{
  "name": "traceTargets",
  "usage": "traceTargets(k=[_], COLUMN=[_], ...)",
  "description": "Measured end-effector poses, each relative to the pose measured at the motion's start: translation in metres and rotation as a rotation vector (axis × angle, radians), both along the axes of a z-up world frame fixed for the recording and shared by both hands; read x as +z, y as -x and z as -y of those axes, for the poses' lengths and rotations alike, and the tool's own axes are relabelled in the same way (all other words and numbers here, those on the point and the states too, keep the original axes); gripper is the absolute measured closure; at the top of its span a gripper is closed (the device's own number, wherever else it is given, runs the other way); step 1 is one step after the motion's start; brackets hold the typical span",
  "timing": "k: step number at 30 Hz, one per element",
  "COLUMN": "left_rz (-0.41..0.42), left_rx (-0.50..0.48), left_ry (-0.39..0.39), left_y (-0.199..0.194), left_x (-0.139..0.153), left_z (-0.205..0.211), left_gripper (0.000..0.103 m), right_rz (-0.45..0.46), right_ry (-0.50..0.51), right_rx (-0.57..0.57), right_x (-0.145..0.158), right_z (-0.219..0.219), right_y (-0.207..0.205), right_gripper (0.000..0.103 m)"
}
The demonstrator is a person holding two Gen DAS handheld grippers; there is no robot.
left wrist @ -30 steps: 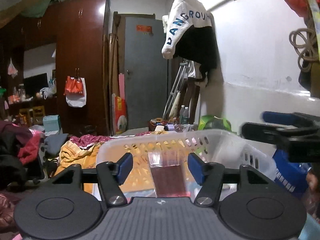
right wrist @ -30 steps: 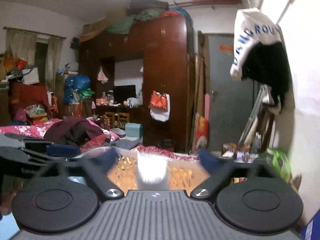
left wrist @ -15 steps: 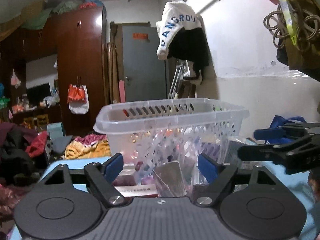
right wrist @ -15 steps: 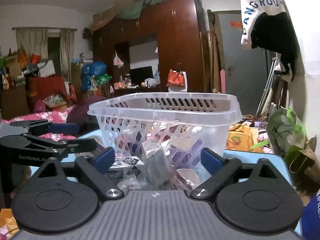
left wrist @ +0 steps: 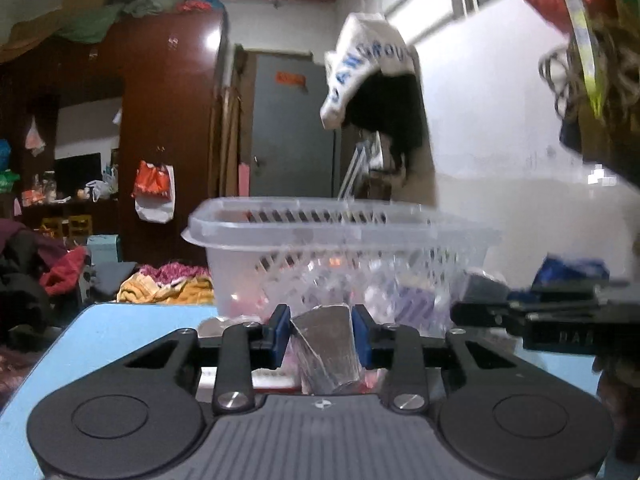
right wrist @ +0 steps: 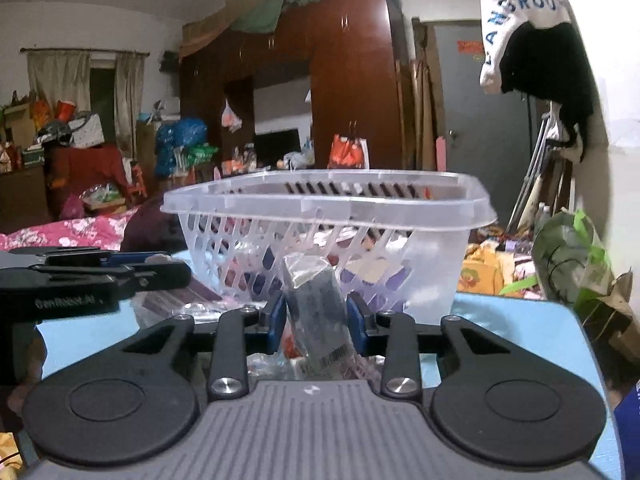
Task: Organize objects
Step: 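Grasp a silver bagged item with the left tool while the right tool grasps a clear bagged pack, then carry both bagged items over the white basket and open both tools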
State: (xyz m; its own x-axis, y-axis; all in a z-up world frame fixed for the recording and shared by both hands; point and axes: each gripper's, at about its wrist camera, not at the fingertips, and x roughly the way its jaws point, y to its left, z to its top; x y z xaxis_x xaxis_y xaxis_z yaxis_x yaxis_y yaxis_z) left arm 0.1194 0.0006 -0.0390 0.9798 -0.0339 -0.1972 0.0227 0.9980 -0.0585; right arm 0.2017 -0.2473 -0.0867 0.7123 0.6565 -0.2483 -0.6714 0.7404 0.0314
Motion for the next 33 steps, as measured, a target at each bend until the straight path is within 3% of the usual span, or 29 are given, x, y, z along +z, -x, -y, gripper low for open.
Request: traceTargets(k=[7, 16, 33], left_rz=[0.095, 0.123, 0.129], left_rx=[0.017, 0.007, 0.003], left_ry=[0.024, 0.078, 0.099], left_y=[0.015, 0.017, 0.017], left_x=[0.001, 0.002, 0.000], left_z=[-0.003, -0.014, -0.019], left_gripper=[0.066, 0.066, 0.066], right_rz=[0.090, 0.138, 0.178], right_ry=[-0.031, -0.068, -0.105], right_rx=[-0.016, -0.011, -0.023], right_x=[0.004, 0.007, 0.008], right_z=[0.001, 0.003, 0.005], right_y=[0.009, 0.012, 0.017], right_gripper=[0.066, 0.066, 0.066])
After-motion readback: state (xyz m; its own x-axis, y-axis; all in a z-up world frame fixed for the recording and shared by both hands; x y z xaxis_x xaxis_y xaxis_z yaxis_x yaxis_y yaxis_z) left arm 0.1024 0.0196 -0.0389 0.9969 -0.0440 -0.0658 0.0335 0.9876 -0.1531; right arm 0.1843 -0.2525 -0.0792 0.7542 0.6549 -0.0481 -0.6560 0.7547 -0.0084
